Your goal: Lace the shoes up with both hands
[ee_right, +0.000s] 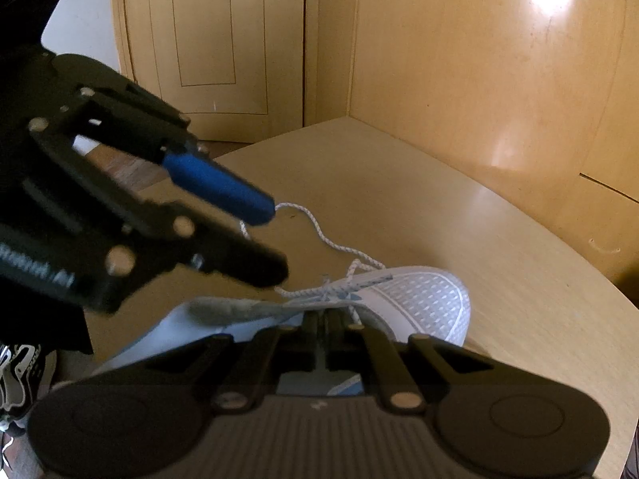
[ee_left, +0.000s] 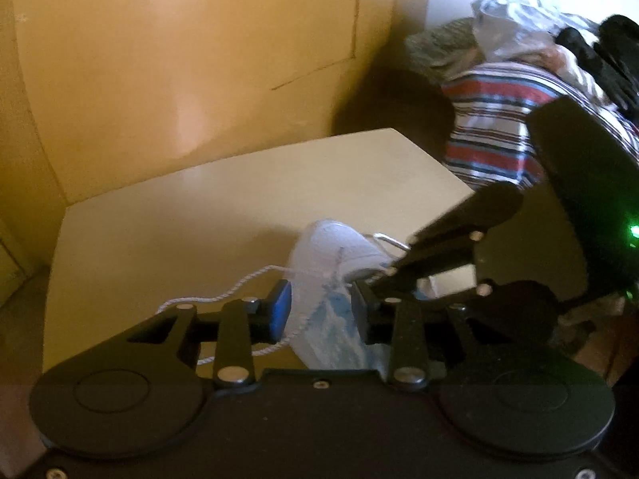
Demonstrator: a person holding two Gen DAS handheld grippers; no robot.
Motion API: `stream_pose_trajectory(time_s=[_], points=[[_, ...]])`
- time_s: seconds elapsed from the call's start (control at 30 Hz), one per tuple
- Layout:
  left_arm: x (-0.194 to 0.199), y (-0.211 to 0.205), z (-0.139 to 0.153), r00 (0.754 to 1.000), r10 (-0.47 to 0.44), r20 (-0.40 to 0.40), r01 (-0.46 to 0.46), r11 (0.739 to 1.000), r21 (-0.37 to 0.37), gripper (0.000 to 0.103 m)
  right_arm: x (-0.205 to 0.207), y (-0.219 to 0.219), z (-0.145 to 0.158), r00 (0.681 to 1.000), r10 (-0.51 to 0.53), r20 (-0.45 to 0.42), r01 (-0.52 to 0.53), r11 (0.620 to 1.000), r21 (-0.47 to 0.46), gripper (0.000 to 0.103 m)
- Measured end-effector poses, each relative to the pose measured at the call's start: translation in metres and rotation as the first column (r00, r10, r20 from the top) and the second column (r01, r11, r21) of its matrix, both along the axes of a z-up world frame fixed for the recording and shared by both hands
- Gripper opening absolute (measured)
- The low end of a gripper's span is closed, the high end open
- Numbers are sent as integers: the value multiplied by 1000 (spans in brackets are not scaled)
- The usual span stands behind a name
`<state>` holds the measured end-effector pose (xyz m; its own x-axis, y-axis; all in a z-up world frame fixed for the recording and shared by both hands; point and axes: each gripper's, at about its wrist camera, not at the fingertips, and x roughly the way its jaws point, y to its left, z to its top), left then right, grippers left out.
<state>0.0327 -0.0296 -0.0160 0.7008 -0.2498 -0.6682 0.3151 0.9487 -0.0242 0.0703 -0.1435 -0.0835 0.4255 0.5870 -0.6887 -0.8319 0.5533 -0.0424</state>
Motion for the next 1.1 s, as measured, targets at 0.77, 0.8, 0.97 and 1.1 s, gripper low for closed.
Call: stream_pose_trajectory(time_s=[0.77,0.8,0.97,1.1], points=[[29,8,-28,985,98,-142,-135,951,-277,12,3,-19,-3,1000,11,-1,-11,1000,7,4],[29,8,-28,984,99,-145,-137,949,-284,11,3,-19,-3,1000,10,-1,-10,1000,7,4],[34,10,-34,979,101,-180,-160,922,-352,0,3,-16,-3,1000,6,-1,-6,1000,9,4],[30,12,-33,978,115,-174,-172,915,-364,0,7,-14,-3,1000,-6,-15,6,1000,18,7]])
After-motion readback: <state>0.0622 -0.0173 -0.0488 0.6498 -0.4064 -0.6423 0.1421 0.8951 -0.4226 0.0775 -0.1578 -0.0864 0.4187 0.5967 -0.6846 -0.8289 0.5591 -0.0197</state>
